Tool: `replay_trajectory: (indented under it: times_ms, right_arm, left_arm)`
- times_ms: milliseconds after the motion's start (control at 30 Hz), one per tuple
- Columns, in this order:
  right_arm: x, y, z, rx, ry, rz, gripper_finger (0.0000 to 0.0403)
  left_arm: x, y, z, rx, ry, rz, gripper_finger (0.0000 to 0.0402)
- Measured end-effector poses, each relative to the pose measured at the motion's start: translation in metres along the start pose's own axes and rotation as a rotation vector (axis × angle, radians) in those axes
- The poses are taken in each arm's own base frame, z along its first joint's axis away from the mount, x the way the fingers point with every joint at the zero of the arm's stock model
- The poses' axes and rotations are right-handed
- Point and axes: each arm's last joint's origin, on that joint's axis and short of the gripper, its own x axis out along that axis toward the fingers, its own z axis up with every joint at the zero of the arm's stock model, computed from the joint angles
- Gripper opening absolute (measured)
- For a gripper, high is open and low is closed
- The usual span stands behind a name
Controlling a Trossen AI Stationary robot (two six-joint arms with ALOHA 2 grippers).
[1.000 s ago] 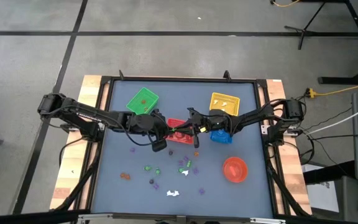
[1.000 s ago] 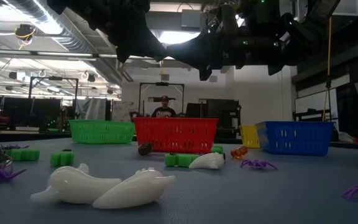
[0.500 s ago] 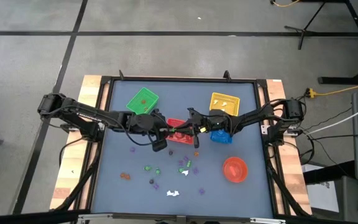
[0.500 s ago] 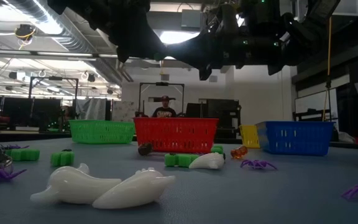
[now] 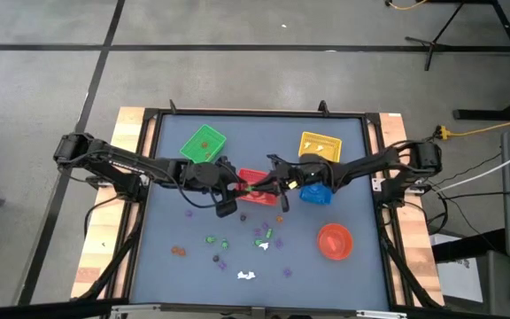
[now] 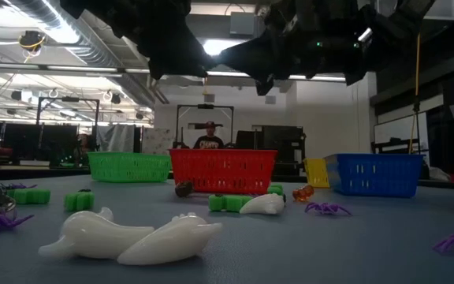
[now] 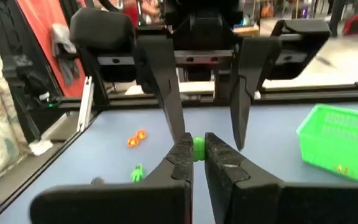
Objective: Sort Halloween decoration
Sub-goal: Put the green skeleton toy into the orange bin
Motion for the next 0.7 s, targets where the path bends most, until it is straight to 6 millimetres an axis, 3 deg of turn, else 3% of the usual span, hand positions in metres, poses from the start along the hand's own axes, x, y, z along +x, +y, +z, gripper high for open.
replay_trajectory:
  times_ms: [400,700]
  right_arm:
    - [-0.044,0.018,0.02,0.125,0.312,0.058,0.002]
    - [-0.07,0.051,0.006,0.435,0.651,0.242,0.0021]
  left_arm:
    - [0.0,-0.001,-0.002,0.006,0.017,-0.003,0.0164]
    - [0.0,-0.001,-0.003,0.007,0.024,-0.003,0.0164]
